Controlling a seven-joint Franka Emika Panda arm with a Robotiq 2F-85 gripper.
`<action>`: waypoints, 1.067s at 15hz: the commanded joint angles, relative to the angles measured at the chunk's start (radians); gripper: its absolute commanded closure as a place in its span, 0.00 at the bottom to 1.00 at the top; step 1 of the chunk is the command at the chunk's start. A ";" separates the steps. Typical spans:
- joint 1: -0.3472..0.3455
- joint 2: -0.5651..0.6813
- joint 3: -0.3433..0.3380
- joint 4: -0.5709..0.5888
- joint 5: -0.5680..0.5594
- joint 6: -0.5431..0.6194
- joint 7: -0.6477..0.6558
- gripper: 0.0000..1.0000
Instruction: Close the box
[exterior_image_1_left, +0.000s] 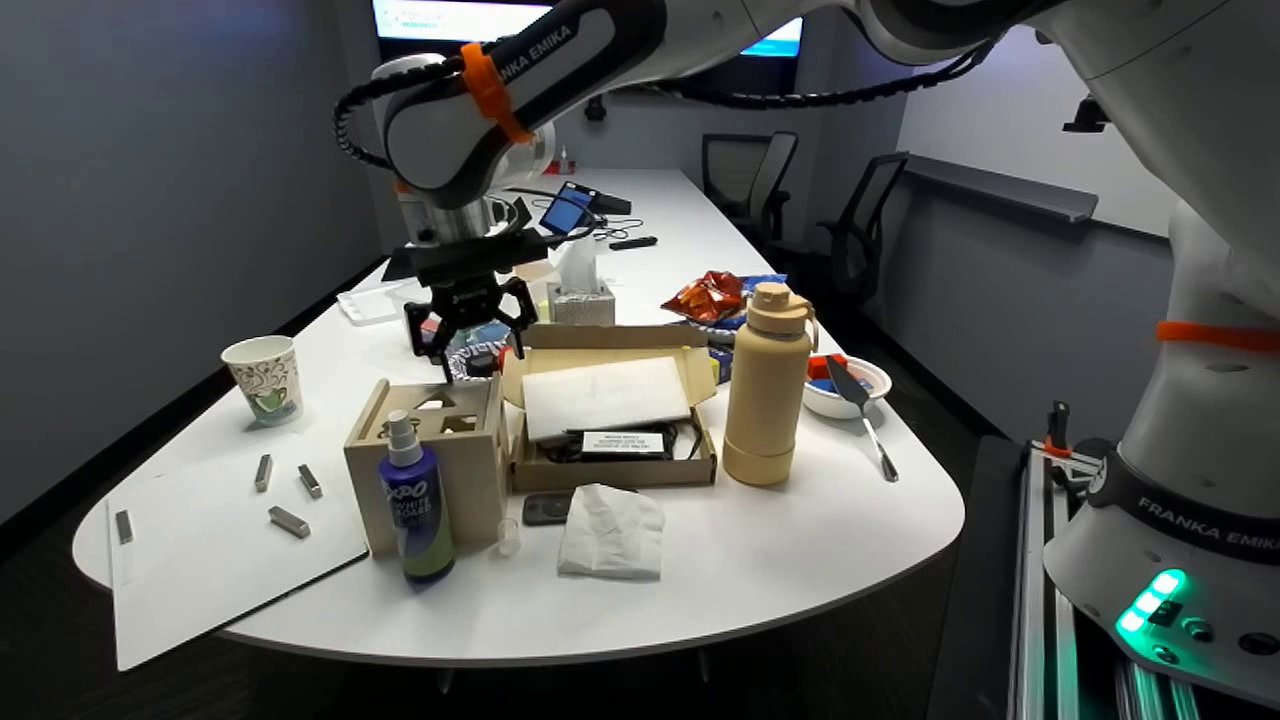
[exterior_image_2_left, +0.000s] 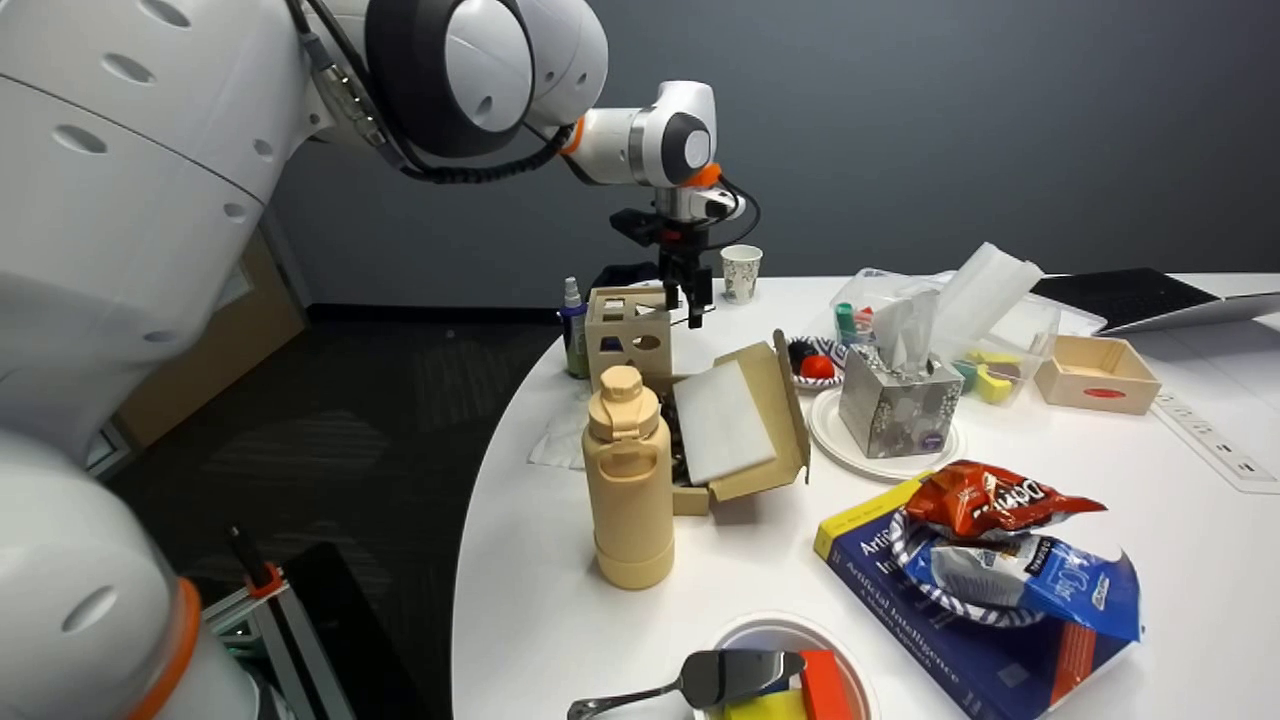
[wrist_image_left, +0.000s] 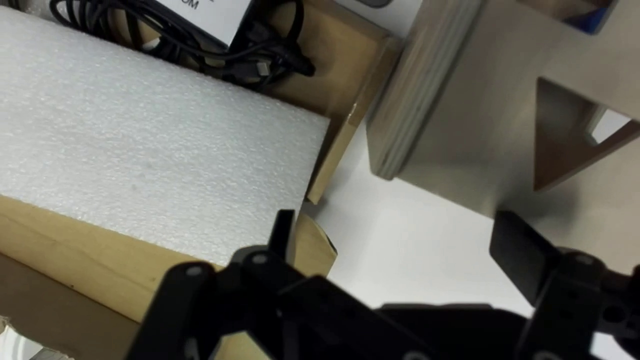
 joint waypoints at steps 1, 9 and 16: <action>-0.002 0.016 0.013 0.050 0.038 -0.067 -0.042 0.00; 0.027 0.022 -0.009 0.073 0.003 -0.088 -0.028 0.00; 0.060 0.056 -0.053 0.096 -0.063 -0.077 -0.008 0.00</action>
